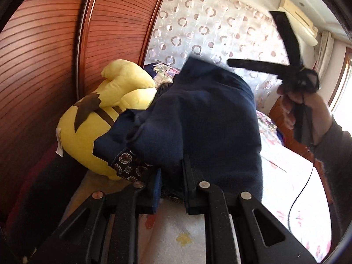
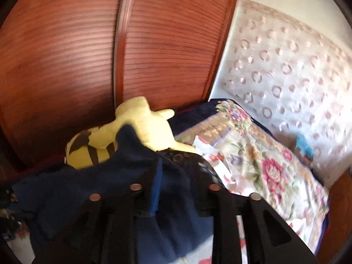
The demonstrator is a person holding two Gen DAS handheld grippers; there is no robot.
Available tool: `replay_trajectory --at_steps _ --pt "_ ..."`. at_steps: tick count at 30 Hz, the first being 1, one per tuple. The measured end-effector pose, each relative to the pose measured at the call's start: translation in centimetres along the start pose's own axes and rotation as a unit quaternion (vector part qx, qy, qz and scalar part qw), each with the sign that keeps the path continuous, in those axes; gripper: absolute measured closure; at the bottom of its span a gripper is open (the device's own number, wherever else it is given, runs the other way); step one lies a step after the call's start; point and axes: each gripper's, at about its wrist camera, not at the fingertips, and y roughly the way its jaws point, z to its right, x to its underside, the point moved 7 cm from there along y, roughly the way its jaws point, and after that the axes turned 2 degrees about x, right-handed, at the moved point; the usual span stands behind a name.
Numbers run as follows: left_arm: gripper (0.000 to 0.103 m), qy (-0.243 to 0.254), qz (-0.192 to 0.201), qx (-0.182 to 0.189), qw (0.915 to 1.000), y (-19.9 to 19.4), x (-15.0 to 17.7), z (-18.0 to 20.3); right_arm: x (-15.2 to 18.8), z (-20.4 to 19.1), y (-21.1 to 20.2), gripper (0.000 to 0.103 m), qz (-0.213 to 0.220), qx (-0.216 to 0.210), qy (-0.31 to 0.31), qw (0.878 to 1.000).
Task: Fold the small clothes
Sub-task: 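Lower the shirt onto the clothes stack and open both grippers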
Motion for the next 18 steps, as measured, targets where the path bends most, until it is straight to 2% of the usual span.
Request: replay_trajectory --at_steps 3,6,7,9,11,13,16,18 --pt "0.082 0.017 -0.005 0.003 0.9998 -0.4 0.0 0.6 0.6 0.1 -2.2 0.071 0.032 -0.013 0.012 0.999" --pt "0.077 0.037 0.005 -0.008 0.9993 -1.2 -0.3 0.6 3.3 -2.3 -3.5 0.071 0.018 -0.086 0.028 0.996" --pt "0.076 0.047 0.01 -0.011 0.9988 -1.6 -0.5 0.6 4.3 -3.0 -3.6 0.071 0.011 -0.088 0.028 0.996" --pt "0.06 0.055 0.016 -0.01 0.9983 -2.4 -0.8 0.9 6.1 -3.9 -2.0 0.071 -0.011 -0.084 0.025 0.996" --pt "0.059 0.065 0.023 -0.002 0.9976 -3.4 -1.1 1.5 7.9 -3.3 -0.2 0.071 -0.03 -0.078 0.038 0.996" --pt "0.056 0.086 0.027 -0.004 0.9959 -4.2 -1.3 2.5 8.2 -2.4 1.2 0.071 -0.024 -0.081 0.063 0.994" --pt "0.053 0.109 0.032 -0.001 0.9936 -5.1 -1.5 4.1 8.2 -1.9 0.3 0.07 -0.012 -0.087 0.101 0.991" --pt "0.053 0.115 0.035 0.003 0.9928 -5.5 -1.6 5.1 8.4 -1.7 -1.5 0.07 -0.006 -0.076 0.121 0.99"
